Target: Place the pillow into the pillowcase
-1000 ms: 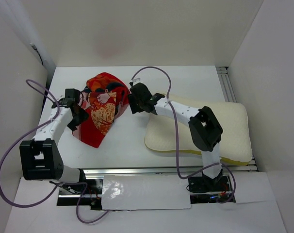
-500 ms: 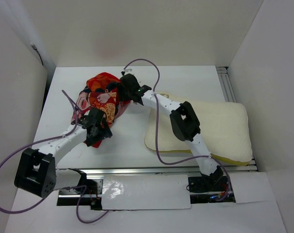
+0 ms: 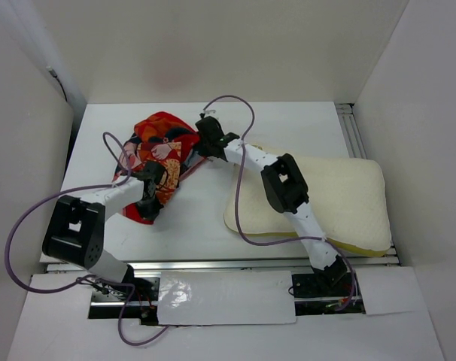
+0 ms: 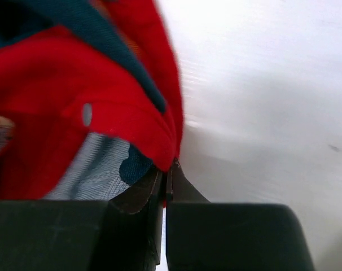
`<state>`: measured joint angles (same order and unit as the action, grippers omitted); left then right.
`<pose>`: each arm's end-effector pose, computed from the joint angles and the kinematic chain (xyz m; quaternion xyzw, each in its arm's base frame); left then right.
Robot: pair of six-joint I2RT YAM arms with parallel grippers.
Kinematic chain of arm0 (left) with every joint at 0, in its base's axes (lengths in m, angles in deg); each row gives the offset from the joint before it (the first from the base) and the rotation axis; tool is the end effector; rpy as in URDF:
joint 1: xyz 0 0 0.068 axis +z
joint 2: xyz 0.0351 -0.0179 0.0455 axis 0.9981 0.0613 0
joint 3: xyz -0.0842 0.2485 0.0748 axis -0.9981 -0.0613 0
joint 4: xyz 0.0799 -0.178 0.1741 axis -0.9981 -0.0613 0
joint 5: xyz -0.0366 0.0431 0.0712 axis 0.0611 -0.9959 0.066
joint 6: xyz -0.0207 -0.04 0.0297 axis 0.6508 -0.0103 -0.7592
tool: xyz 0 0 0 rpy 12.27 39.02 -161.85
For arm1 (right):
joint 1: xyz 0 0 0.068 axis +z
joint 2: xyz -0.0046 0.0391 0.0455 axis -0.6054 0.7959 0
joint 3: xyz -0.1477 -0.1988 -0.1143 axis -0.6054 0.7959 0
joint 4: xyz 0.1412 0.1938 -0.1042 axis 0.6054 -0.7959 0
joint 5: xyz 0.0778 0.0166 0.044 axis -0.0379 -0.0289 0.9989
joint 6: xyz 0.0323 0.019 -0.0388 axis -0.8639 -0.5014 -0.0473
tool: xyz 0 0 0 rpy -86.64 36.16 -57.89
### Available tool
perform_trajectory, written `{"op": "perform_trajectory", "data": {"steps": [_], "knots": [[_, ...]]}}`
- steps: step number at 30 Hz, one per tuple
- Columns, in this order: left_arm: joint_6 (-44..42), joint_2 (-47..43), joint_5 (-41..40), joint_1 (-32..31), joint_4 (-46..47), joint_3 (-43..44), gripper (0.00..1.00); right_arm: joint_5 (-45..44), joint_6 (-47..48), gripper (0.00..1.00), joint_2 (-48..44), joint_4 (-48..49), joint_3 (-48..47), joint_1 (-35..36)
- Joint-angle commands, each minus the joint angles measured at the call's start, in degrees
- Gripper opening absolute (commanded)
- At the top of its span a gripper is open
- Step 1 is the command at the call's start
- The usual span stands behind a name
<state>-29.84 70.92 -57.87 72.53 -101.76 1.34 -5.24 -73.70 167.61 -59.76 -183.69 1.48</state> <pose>0.2530 -0.0518 0.1614 -0.3300 0.9257 0.0690 0.1713 0.4413 0.3442 0.1684 -0.1065 0.8993 0.1155 0.4081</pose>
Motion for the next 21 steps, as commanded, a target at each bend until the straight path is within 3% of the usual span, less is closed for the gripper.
{"op": "perform_trajectory", "data": {"steps": [1,7,11,15,16,21], "knots": [[2.8,1.7,-5.3,0.7,1.7,-1.3,0.00,-7.8,1.7,0.00,-7.0,0.8,3.3,-4.4],[2.6,-11.8,-8.1,0.7,3.2,-3.5,0.00,-8.0,5.3,0.00,-19.2,2.6,14.8,-10.0],[0.3,-29.7,-8.9,0.7,9.7,-5.1,0.00,-6.1,10.9,0.00,-26.6,4.6,17.3,-11.1],[-6.8,-33.6,-6.7,2.8,14.0,5.2,0.00,-4.6,12.3,0.00,-28.8,3.1,10.3,-12.5],[-6.8,-32.7,-7.6,3.4,14.0,11.6,0.00,-4.6,12.3,0.00,-29.4,1.5,8.2,-13.2],[-8.6,-27.8,-16.3,7.6,5.7,31.0,0.00,-5.9,13.8,0.00,-38.2,3.0,3.5,-16.5]]}}
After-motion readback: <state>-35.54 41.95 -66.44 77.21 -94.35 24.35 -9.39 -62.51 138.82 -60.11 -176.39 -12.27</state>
